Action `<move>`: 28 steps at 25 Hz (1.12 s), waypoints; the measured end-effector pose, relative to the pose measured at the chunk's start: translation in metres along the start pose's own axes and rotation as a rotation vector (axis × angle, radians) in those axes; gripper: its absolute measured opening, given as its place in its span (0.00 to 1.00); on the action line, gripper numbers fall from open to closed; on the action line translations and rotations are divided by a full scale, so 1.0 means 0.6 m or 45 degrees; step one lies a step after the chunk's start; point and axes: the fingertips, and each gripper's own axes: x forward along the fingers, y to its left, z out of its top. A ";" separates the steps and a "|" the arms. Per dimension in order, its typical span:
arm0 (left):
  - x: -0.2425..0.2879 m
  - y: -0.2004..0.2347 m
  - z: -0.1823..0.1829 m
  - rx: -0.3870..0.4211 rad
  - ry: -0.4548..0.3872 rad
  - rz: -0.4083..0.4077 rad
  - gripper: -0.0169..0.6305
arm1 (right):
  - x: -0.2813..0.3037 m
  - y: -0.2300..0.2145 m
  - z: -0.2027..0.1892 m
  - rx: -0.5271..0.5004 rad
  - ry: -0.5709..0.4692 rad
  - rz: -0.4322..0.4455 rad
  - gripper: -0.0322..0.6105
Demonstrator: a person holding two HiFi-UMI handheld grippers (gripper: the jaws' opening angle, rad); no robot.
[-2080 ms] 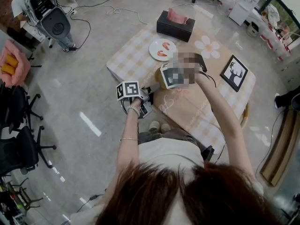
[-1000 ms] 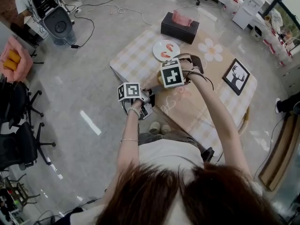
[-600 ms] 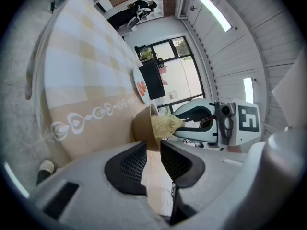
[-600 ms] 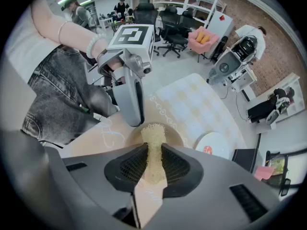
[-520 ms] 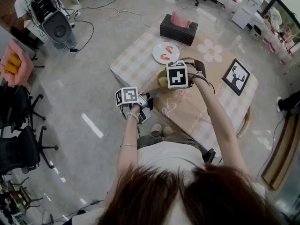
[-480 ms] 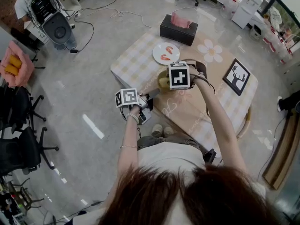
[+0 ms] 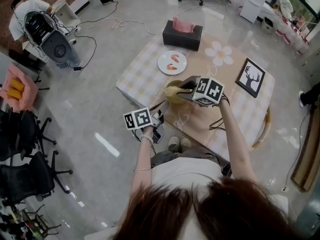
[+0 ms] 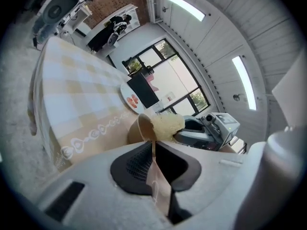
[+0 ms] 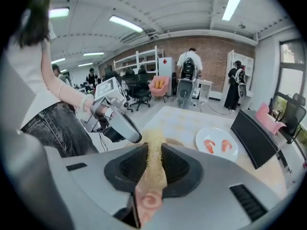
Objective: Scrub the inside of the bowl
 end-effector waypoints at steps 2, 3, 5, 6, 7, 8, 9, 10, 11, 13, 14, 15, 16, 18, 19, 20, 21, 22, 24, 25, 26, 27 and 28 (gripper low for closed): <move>0.000 -0.006 0.009 0.077 -0.026 0.021 0.07 | -0.009 -0.001 0.001 0.063 -0.106 -0.023 0.17; 0.000 -0.008 0.015 0.114 -0.042 0.031 0.07 | -0.013 -0.001 0.002 0.091 -0.157 -0.035 0.17; 0.000 -0.011 0.026 0.178 -0.073 0.052 0.06 | -0.024 -0.003 0.005 0.148 -0.263 -0.057 0.17; 0.000 -0.015 0.031 0.207 -0.088 0.059 0.06 | -0.030 -0.003 0.007 0.178 -0.317 -0.065 0.17; -0.001 -0.020 0.035 0.239 -0.102 0.065 0.06 | -0.036 -0.004 0.010 0.207 -0.371 -0.074 0.17; -0.001 -0.026 0.039 0.276 -0.114 0.071 0.05 | -0.042 -0.005 0.013 0.236 -0.423 -0.083 0.17; 0.000 -0.031 0.043 0.315 -0.124 0.079 0.05 | -0.050 -0.006 0.016 0.266 -0.474 -0.093 0.17; 0.000 -0.035 0.046 0.353 -0.134 0.085 0.05 | -0.057 -0.007 0.018 0.298 -0.527 -0.101 0.17; 0.000 -0.039 0.049 0.384 -0.148 0.088 0.05 | -0.064 -0.007 0.020 0.328 -0.578 -0.107 0.17; 0.001 -0.047 0.056 0.429 -0.181 0.083 0.05 | -0.076 -0.006 0.023 0.374 -0.667 -0.117 0.17; 0.002 -0.052 0.059 0.448 -0.197 0.078 0.05 | -0.082 -0.006 0.025 0.389 -0.704 -0.122 0.17; 0.003 -0.056 0.063 0.465 -0.211 0.073 0.05 | -0.088 -0.006 0.026 0.403 -0.740 -0.127 0.17; 0.004 -0.059 0.066 0.481 -0.222 0.070 0.05 | -0.094 -0.008 0.029 0.418 -0.776 -0.133 0.17; 0.006 -0.068 0.072 0.509 -0.241 0.065 0.05 | -0.104 -0.010 0.033 0.443 -0.836 -0.142 0.17; 0.007 -0.072 0.074 0.522 -0.250 0.063 0.05 | -0.108 -0.010 0.034 0.449 -0.854 -0.147 0.17; 0.007 -0.077 0.077 0.537 -0.261 0.061 0.05 | -0.111 -0.010 0.035 0.452 -0.866 -0.152 0.17; 0.008 -0.081 0.080 0.554 -0.273 0.060 0.05 | -0.113 -0.010 0.035 0.454 -0.875 -0.157 0.17; 0.008 -0.085 0.082 0.578 -0.283 0.063 0.05 | -0.115 -0.010 0.035 0.456 -0.885 -0.162 0.17; 0.011 -0.092 0.086 0.647 -0.292 0.071 0.05 | -0.117 -0.012 0.033 0.459 -0.893 -0.177 0.17; 0.013 -0.095 0.087 0.688 -0.290 0.076 0.04 | -0.116 -0.013 0.031 0.458 -0.891 -0.184 0.17; 0.015 -0.098 0.087 0.722 -0.286 0.080 0.04 | -0.114 -0.012 0.029 0.459 -0.889 -0.186 0.17; 0.017 -0.100 0.087 0.744 -0.284 0.083 0.04 | -0.113 -0.011 0.027 0.462 -0.891 -0.185 0.17; 0.018 -0.102 0.088 0.753 -0.287 0.081 0.04 | -0.112 -0.010 0.026 0.465 -0.893 -0.184 0.17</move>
